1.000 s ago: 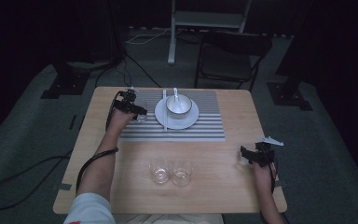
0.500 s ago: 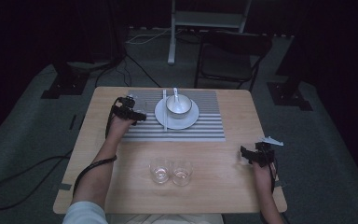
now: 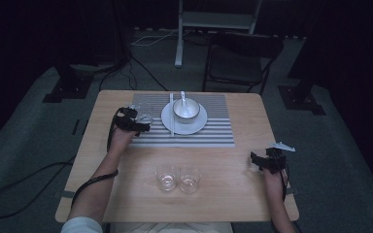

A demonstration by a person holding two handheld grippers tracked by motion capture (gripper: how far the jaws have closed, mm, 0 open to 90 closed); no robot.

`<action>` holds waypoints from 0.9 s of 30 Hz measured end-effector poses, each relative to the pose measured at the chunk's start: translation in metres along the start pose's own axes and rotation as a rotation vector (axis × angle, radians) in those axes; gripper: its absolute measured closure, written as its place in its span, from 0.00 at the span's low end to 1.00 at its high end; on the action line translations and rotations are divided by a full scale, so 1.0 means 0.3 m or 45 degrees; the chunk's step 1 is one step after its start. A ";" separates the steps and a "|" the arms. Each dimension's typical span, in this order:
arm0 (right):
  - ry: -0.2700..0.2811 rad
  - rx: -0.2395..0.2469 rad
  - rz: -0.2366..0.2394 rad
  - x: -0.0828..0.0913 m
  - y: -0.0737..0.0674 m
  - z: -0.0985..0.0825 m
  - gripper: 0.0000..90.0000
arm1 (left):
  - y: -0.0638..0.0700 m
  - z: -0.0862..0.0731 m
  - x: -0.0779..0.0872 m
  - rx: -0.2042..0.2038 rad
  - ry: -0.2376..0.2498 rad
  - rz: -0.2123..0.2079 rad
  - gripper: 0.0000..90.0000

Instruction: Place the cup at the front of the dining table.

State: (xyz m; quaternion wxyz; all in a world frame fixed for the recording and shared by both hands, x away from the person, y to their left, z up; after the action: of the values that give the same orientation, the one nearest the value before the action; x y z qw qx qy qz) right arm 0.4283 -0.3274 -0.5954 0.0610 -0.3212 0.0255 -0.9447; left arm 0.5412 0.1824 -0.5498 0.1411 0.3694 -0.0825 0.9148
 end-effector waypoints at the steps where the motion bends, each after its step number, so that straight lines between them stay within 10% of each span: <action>1: 0.000 0.000 0.000 0.000 0.000 0.000 0.15 | 0.000 -0.007 0.002 -0.008 -0.001 0.008 0.00; 27: -0.001 -0.002 -0.003 0.000 0.000 -0.001 0.15 | 0.008 -0.125 0.094 -0.023 0.062 -0.017 0.00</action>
State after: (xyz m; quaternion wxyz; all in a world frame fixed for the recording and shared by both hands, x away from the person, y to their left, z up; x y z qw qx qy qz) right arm 0.4282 -0.3273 -0.5955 0.0598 -0.3215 0.0258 -0.9447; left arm 0.4967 0.1951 -0.5569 0.1525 0.3464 -0.0850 0.9217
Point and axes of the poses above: each handheld gripper's, and its own axes: x roughly backward along the jaws, z roughly out of its top, y roughly to its right, the point moved 7 cm from there along -x, roughly forward along the jaws, and after that the axes turned 5 degrees about y, right-handed, at the moved point
